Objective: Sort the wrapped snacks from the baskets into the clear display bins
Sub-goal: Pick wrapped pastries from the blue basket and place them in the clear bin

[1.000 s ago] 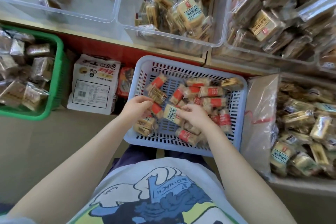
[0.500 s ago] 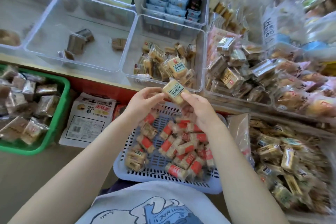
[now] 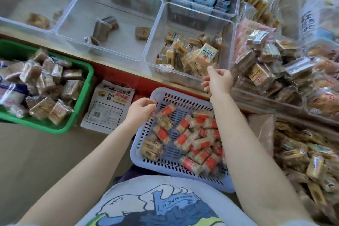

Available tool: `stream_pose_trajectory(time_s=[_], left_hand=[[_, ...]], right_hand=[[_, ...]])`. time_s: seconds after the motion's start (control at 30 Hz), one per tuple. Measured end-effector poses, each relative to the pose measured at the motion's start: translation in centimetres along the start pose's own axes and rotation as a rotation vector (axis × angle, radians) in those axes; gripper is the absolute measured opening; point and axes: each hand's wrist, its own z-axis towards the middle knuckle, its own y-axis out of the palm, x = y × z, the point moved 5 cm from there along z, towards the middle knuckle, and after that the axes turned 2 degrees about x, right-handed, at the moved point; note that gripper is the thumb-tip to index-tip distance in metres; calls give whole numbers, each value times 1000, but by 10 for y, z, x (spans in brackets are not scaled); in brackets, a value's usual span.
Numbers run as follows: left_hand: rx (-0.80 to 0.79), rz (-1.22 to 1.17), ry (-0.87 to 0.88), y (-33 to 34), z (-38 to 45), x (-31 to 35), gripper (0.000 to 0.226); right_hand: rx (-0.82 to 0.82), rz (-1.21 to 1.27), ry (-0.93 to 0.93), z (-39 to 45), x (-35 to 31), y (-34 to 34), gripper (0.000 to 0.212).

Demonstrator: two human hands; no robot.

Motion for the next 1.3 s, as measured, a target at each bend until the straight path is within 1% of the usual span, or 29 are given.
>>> stream_pose_trajectory(time_s=[0.03, 0.1, 0.17, 0.23, 0.27, 0.3, 0.37, 0.43, 0.5, 0.57, 0.63, 0.7, 0.77, 0.83, 0.93, 1.0, 1.03, 1.07, 1.1, 1.17, 1.23, 1.3], left_hand=[[13, 58, 17, 0, 1, -7, 15], [76, 277, 77, -3, 4, -21, 18], [157, 472, 105, -6, 5, -42, 28], [163, 501, 45, -9, 4, -68, 36], [145, 486, 9, -10, 4, -80, 35], [131, 470, -11, -11, 4, -90, 30], [127, 428, -35, -14, 3, -105, 13], [127, 411, -52, -16, 2, -115, 4], [128, 422, -56, -16, 3, -119, 1], [135, 412, -56, -16, 4, -120, 2], [129, 403, -67, -15, 5, -120, 1], [114, 382, -85, -16, 6, -119, 2], [103, 344, -96, -19, 6, -115, 5], [116, 280, -71, -21, 4, -102, 9], [178, 218, 40, -23, 4, -62, 10], [233, 235, 179, -21, 8, -23, 7], [271, 256, 266, -20, 10, -2, 5], [312, 282, 362, -18, 12, 18, 8], [343, 318, 460, -15, 13, 38, 18], [345, 437, 622, -5, 16, 69, 41], [295, 669, 707, 6, 23, 85, 61], [221, 880, 704, 15, 32, 86, 73]], right_hand=[[-7, -30, -61, -14, 4, -2, 11], [-116, -161, -155, -42, 25, 5, 6], [-324, -397, -165, -63, 66, 24, 8], [-554, -680, -122, -77, 118, 43, 7], [-649, -799, -93, -82, 144, 50, 11], [-729, -897, -62, -87, 167, 56, 20], [-838, -1017, -19, -94, 208, 64, 45], [-901, -1044, 1, -99, 237, 70, 63], [-935, -975, 68, -105, 257, 74, 73], [-913, -883, 137, -108, 266, 76, 72], [-848, -837, 147, -105, 268, 78, 65], [-815, -807, 168, -99, 263, 76, 63], [-807, -779, 211, -92, 248, 67, 60], [-782, -721, 214, -87, 216, 54, 55], [-628, -563, 83, -75, 147, 33, 40], [-501, -385, -58, -68, 93, 21, 26], [-440, -324, -132, -65, 66, 17, 24], [-374, -288, -205, -60, 42, 15, 25], [-307, -280, -270, -53, 20, 15, 27], [-193, -296, -339, -35, -14, 23, 30], [-161, -295, -345, -19, -34, 38, 32], [-148, -364, -373, -6, -44, 53, 32]])
